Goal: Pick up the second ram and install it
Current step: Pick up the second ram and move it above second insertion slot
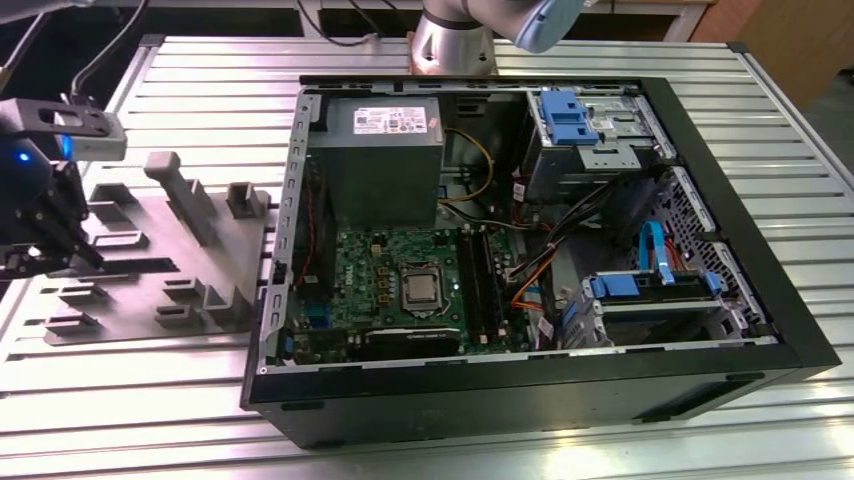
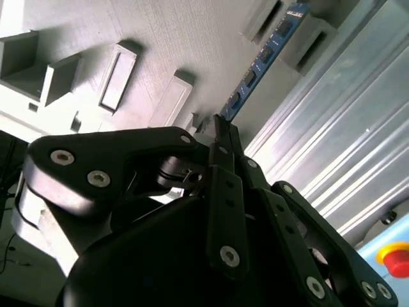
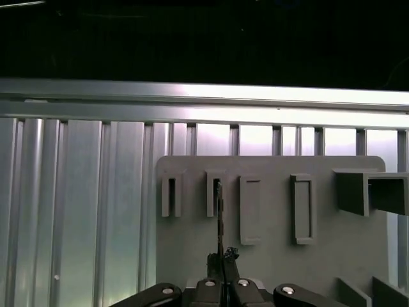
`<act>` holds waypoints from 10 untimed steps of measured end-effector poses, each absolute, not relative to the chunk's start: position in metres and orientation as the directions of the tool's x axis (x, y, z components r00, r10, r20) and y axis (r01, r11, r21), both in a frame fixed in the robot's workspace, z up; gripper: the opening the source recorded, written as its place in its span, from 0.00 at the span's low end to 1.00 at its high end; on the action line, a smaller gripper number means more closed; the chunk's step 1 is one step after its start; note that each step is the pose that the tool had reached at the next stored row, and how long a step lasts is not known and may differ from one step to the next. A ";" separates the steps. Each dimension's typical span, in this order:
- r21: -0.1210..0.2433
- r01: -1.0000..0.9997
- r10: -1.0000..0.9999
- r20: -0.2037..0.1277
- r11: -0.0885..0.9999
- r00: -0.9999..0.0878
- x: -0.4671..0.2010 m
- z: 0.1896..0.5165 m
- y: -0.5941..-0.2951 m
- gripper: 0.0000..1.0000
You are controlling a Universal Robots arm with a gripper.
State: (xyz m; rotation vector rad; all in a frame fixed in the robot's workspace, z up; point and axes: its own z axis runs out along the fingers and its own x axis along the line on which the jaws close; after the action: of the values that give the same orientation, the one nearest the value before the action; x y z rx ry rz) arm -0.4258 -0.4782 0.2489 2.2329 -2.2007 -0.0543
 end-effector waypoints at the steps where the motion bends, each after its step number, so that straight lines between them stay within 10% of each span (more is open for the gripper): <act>1: 0.029 -0.999 -1.000 -0.020 -0.015 0.014 -0.426 0.252 -0.478 0.11; 10: 0.029 -0.999 -1.000 -0.022 -0.015 0.014 -0.426 0.281 -0.478 0.11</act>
State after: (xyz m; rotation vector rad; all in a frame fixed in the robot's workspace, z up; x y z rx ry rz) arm -0.4264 -0.4782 0.2805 2.2339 -2.2014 -0.0561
